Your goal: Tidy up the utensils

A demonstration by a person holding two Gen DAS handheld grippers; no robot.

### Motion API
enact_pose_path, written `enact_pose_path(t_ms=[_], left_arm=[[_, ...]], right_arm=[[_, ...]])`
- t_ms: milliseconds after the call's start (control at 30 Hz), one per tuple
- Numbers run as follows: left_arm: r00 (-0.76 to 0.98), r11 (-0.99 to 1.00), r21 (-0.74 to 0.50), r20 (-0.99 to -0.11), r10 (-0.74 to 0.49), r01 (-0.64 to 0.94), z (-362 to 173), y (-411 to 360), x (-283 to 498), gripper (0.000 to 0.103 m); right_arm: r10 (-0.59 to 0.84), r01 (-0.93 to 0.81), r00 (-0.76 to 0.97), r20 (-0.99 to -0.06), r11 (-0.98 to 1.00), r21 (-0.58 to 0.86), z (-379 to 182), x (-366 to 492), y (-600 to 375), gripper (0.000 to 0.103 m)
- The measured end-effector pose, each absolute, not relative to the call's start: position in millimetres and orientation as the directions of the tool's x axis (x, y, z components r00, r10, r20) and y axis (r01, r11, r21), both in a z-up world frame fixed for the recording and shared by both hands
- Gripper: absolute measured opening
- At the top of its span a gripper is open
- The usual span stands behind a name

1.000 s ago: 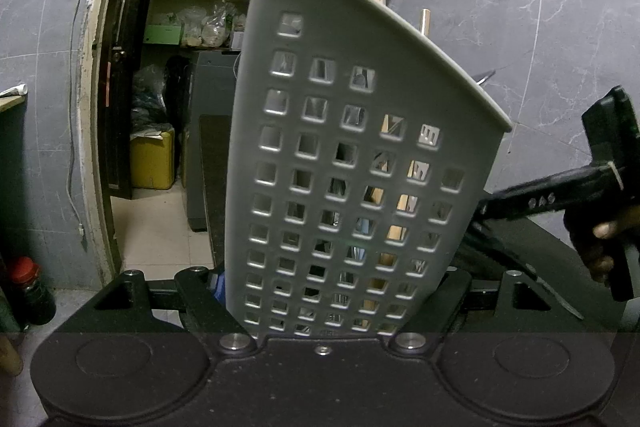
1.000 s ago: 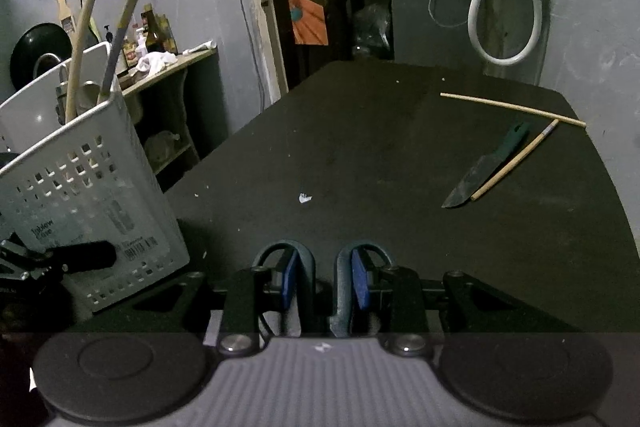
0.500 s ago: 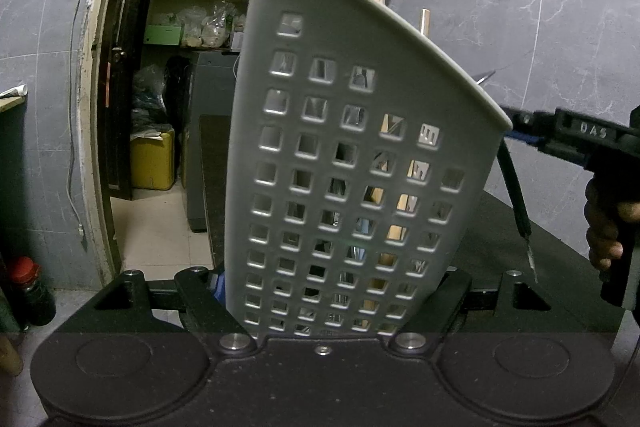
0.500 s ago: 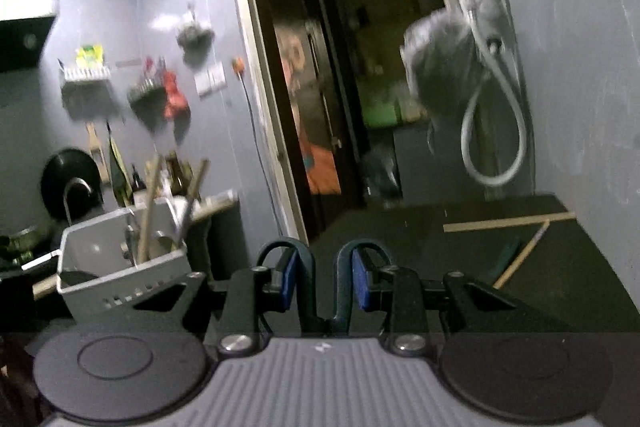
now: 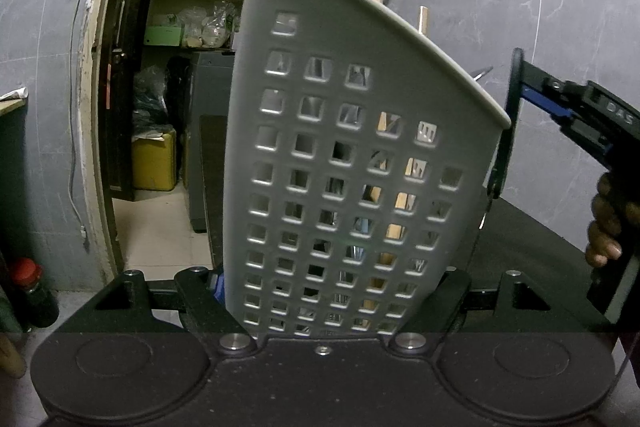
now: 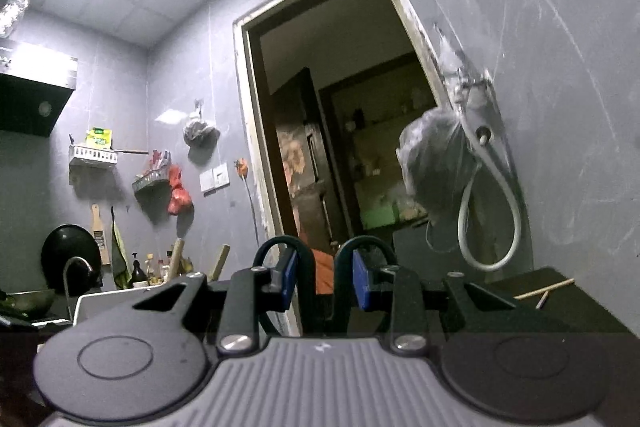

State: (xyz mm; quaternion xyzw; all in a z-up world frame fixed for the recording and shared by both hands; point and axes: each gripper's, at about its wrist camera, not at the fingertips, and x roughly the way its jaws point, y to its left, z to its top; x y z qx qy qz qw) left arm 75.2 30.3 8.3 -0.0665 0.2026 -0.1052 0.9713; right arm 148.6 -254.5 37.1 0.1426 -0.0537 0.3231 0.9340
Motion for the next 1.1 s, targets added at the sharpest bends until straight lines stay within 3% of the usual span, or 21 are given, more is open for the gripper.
enact_pose_path(t_ms=[300,600,800,1100], left_arm=[[0.896,0.970,-0.166,-0.380,-0.230,0.179,8.7,29.5,73.9,0.079],[0.895,0.969,-0.165,-0.381,-0.232,0.181,8.8,29.0,73.9,0.079],[0.895,0.969,-0.168,-0.381,-0.234,0.182,8.4,30.1,74.6,0.079],[0.895,0.968,-0.172,-0.378,-0.238,0.184,8.0,30.6,75.6,0.079]], right_arm=[[0.564,-0.606,0.789,0.246,0.780,0.155,29.0,102.1,-256.1,0.033],[0.532,-0.578,0.813,0.237,0.784,0.226,14.8,79.3,-263.7,0.038],[0.536,-0.565,0.824,0.183,0.801,0.199,27.1,80.8,-263.7,0.038],[0.576,-0.567,0.818,-0.004,0.807,0.167,89.2,107.7,-244.3,0.040]])
